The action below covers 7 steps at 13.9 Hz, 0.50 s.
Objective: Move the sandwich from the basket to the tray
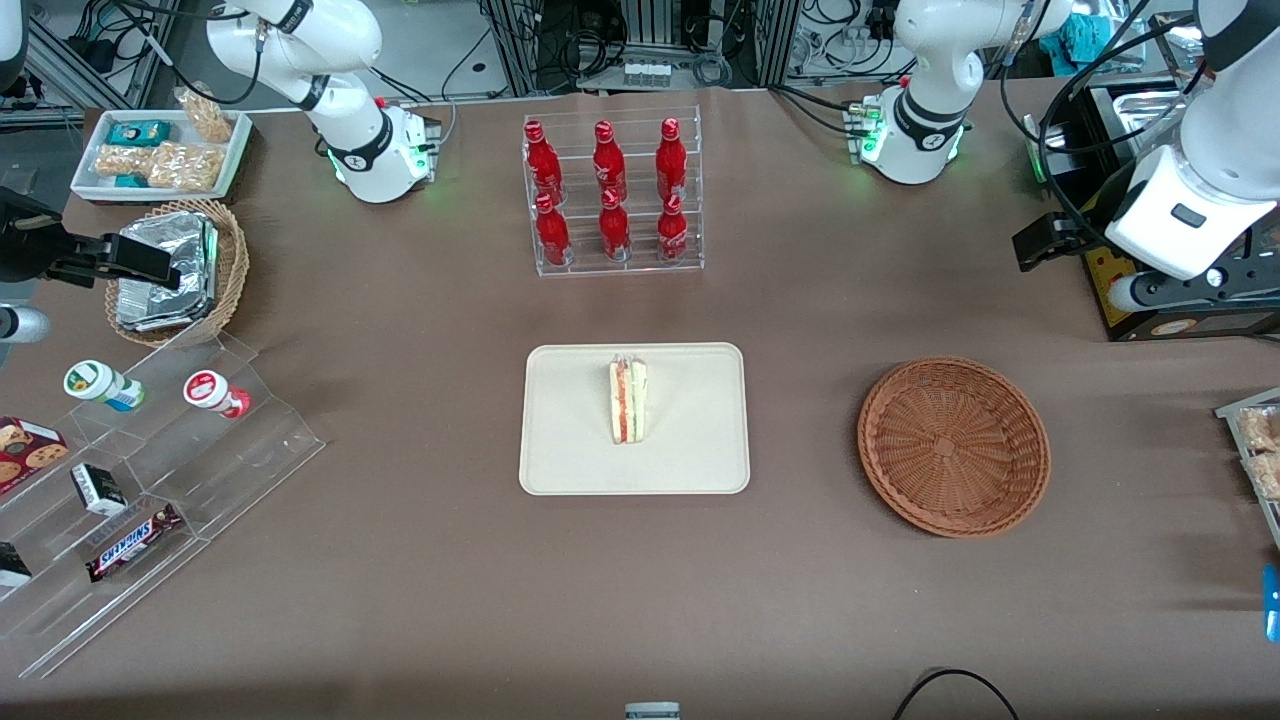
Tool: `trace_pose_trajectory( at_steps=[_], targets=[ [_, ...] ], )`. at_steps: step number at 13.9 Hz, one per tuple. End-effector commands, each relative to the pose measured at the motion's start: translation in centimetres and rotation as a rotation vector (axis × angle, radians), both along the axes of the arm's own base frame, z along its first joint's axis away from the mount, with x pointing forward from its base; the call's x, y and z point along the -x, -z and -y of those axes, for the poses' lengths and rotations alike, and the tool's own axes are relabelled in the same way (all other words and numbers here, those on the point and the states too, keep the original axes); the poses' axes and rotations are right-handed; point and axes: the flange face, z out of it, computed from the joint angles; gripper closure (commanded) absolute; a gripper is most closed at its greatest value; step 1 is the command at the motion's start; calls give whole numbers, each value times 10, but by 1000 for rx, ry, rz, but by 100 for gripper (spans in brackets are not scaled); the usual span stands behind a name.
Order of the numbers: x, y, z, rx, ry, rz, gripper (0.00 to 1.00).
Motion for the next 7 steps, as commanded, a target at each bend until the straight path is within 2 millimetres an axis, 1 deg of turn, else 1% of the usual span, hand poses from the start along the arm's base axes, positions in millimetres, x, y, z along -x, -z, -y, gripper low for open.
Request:
trace_pose_trajectory(
  at_steps=[1,3,7],
  targets=[
    [8,-7,1,-16,8,12,0],
    [16,-8,2,-26,10,12,0],
    [15,-10,4,-20,12,25,0]
  ],
)
